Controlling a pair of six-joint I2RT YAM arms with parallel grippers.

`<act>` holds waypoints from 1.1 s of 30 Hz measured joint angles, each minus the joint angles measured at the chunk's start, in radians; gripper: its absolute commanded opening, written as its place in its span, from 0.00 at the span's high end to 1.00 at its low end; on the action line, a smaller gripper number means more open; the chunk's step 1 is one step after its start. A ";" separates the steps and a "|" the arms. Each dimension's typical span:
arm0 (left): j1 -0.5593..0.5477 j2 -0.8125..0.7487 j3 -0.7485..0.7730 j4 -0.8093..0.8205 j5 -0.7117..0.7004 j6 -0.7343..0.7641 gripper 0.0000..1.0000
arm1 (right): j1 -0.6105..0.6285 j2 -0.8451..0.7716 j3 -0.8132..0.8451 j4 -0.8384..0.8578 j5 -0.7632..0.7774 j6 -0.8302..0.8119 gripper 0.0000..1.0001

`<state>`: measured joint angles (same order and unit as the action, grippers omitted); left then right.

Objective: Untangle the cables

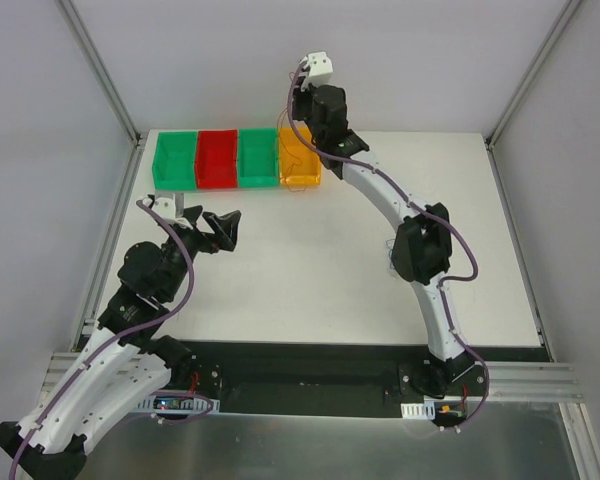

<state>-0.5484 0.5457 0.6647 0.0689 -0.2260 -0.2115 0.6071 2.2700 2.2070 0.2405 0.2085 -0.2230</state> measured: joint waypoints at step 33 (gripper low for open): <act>0.000 0.015 0.000 -0.003 0.020 -0.014 0.07 | -0.041 0.129 -0.154 0.135 0.043 -0.007 1.00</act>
<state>-0.5484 0.5606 0.6647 0.0658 -0.2062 -0.2253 0.5663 2.3989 2.0529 0.3759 0.2512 -0.2298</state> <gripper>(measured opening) 0.927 0.016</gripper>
